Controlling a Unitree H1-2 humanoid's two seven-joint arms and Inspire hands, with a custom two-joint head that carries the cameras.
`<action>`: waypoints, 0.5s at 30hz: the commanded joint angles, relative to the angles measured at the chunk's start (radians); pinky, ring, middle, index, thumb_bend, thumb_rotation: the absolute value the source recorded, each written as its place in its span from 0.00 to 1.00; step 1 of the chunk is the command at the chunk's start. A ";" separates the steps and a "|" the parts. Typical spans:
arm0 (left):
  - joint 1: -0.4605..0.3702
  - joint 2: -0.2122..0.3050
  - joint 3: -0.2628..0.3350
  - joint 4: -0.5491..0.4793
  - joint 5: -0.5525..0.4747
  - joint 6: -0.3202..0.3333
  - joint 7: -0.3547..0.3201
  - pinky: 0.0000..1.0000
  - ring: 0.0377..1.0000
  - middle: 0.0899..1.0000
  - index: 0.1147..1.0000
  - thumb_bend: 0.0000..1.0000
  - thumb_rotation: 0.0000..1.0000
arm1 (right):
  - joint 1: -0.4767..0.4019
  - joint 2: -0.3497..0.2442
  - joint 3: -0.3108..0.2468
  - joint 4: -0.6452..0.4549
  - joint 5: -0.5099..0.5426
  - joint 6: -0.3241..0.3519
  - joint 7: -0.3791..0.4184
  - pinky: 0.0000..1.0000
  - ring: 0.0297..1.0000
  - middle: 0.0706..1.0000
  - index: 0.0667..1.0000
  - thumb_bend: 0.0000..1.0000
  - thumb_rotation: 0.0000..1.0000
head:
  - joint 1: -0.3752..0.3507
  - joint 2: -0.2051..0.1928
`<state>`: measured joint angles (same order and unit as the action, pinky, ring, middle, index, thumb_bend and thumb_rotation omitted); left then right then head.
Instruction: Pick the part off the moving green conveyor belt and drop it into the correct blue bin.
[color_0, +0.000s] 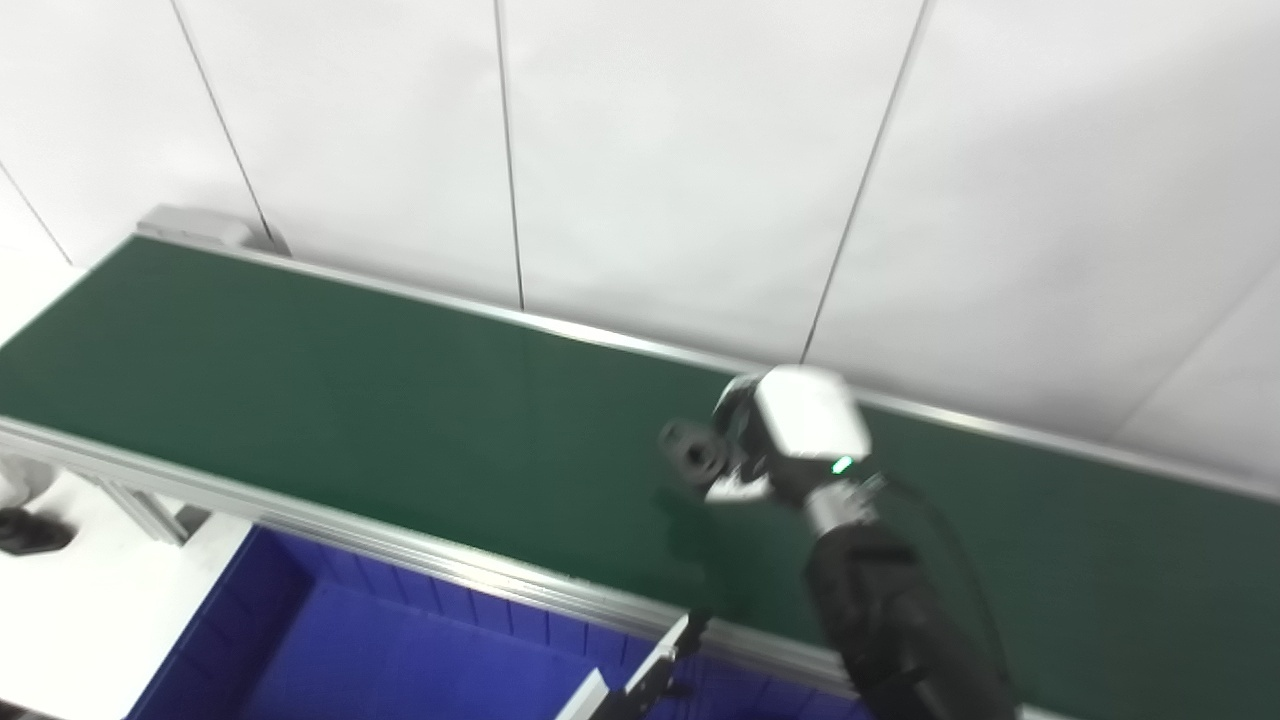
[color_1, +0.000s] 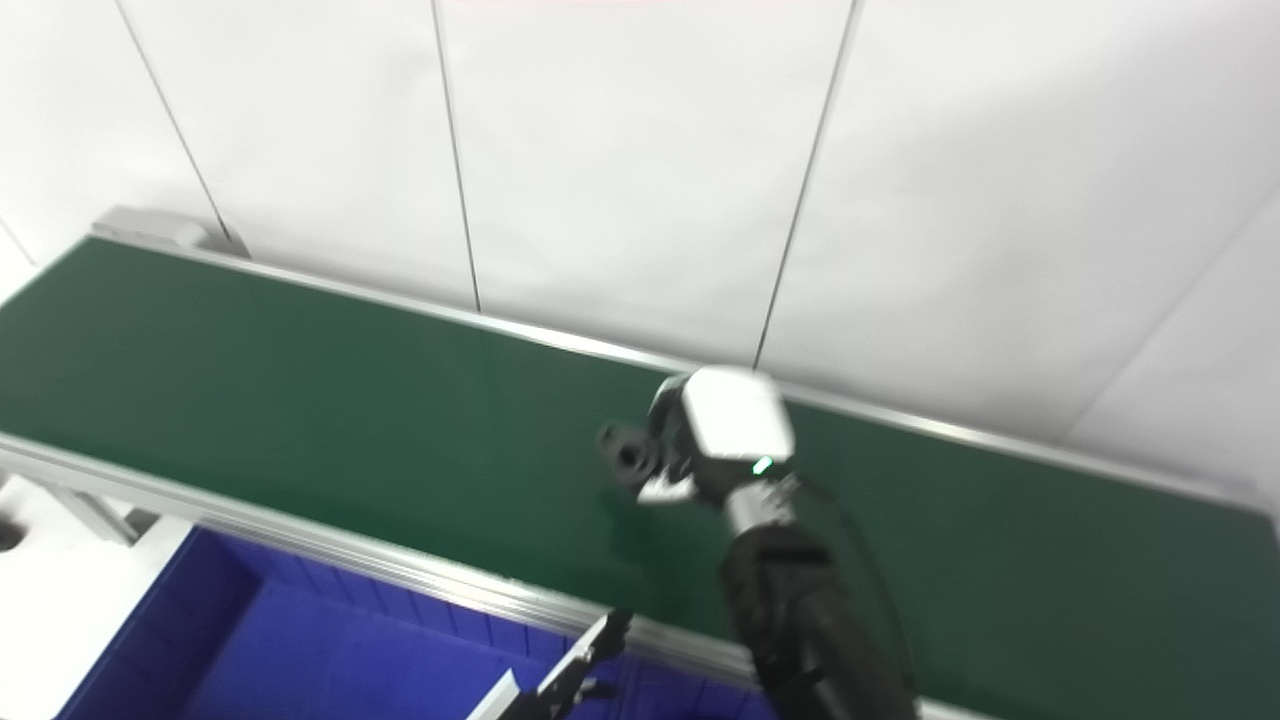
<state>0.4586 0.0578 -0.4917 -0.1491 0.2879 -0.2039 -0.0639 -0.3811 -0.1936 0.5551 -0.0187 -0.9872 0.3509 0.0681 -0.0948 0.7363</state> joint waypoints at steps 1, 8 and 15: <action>0.018 -0.089 -0.038 -0.045 -0.049 -0.016 0.008 0.94 0.99 1.00 1.00 0.90 0.84 | 0.056 -0.022 -0.025 -0.134 -0.041 0.025 0.027 0.14 0.19 0.24 0.44 0.50 0.15 | -0.026 0.003; 0.021 -0.047 0.014 -0.087 -0.157 0.018 -0.025 1.00 1.00 1.00 1.00 0.90 0.91 | 0.308 -0.050 -0.095 -0.392 -0.130 0.023 0.094 0.13 0.16 0.22 0.44 0.50 0.15 | -0.135 0.024; 0.021 -0.009 0.056 -0.139 -0.194 0.062 -0.050 1.00 1.00 1.00 1.00 0.88 0.93 | 0.522 -0.024 -0.145 -0.580 -0.229 -0.006 0.141 0.11 0.14 0.19 0.45 0.51 0.14 | -0.211 0.064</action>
<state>0.4776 0.0380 -0.4433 -0.2427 0.1058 -0.1406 -0.1043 0.1310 -0.2287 0.4244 -0.5405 -1.1850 0.3710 0.2044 -0.3066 0.7990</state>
